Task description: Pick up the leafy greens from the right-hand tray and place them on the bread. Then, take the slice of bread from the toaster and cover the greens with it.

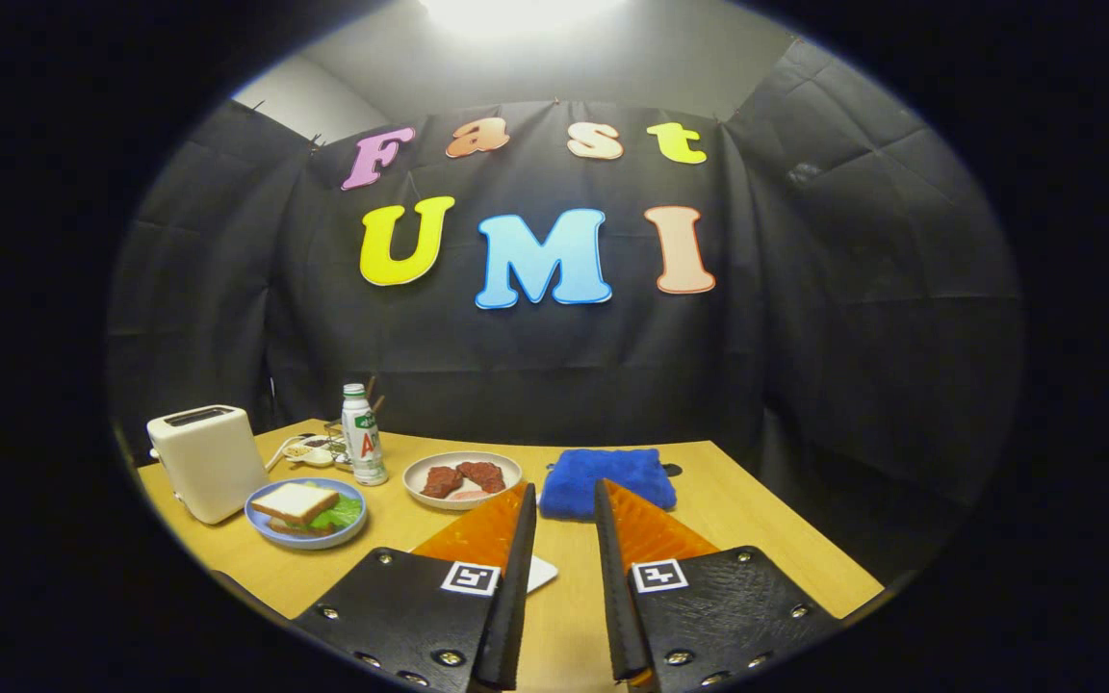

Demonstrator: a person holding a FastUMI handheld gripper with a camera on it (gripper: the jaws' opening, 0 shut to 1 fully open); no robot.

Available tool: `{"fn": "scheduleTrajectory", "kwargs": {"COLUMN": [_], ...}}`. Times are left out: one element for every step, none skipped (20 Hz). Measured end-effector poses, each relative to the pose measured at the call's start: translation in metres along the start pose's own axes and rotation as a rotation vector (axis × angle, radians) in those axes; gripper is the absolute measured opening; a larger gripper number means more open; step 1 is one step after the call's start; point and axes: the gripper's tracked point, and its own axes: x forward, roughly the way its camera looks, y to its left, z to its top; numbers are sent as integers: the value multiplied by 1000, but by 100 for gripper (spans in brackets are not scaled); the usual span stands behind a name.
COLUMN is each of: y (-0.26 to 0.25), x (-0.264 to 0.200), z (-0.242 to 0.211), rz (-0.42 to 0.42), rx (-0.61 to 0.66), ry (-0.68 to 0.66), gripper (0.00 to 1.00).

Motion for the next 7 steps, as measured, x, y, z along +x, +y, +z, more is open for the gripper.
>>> {"fn": "scheduleTrajectory", "kwargs": {"y": [-11, -25, -43, -64, -85, -108, -129], "x": [-3, -5, -4, -6, -5, -4, -3], "z": [-4, -8, -11, -14, -13, -13, -18], "rz": [21, 39, 55, 54, 40, 11, -20], "rx": [-11, -24, -42, -43, -37, -41, -66], "ry": [0, -1, -5, -12, -40, -62, -64], "gripper": [36, 36, 36, 36, 36, 36, 36]}}
